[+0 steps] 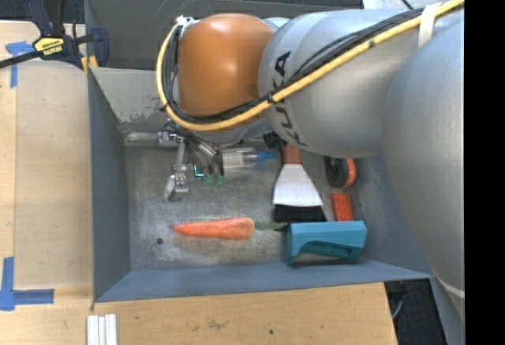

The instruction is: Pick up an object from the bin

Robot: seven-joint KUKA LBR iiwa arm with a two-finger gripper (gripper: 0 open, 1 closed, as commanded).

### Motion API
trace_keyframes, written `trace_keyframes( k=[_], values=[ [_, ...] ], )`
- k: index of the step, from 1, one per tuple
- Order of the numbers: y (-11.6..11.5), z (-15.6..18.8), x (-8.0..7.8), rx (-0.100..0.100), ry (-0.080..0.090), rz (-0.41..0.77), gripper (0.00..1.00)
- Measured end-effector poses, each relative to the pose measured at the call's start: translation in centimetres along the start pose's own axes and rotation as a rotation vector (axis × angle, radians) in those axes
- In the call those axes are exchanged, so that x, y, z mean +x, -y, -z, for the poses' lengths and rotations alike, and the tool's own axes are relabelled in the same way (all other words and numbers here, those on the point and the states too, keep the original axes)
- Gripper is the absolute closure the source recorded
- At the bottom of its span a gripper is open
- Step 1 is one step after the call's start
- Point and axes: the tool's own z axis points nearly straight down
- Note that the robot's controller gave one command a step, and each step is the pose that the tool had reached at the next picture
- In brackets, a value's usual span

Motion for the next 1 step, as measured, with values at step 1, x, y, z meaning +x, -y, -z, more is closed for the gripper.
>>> trace_keyframes(
  k=[1],
  values=[
    [0.01, 0.00, 0.00, 0.000, 0.000, -0.001, 0.00]
  ],
)
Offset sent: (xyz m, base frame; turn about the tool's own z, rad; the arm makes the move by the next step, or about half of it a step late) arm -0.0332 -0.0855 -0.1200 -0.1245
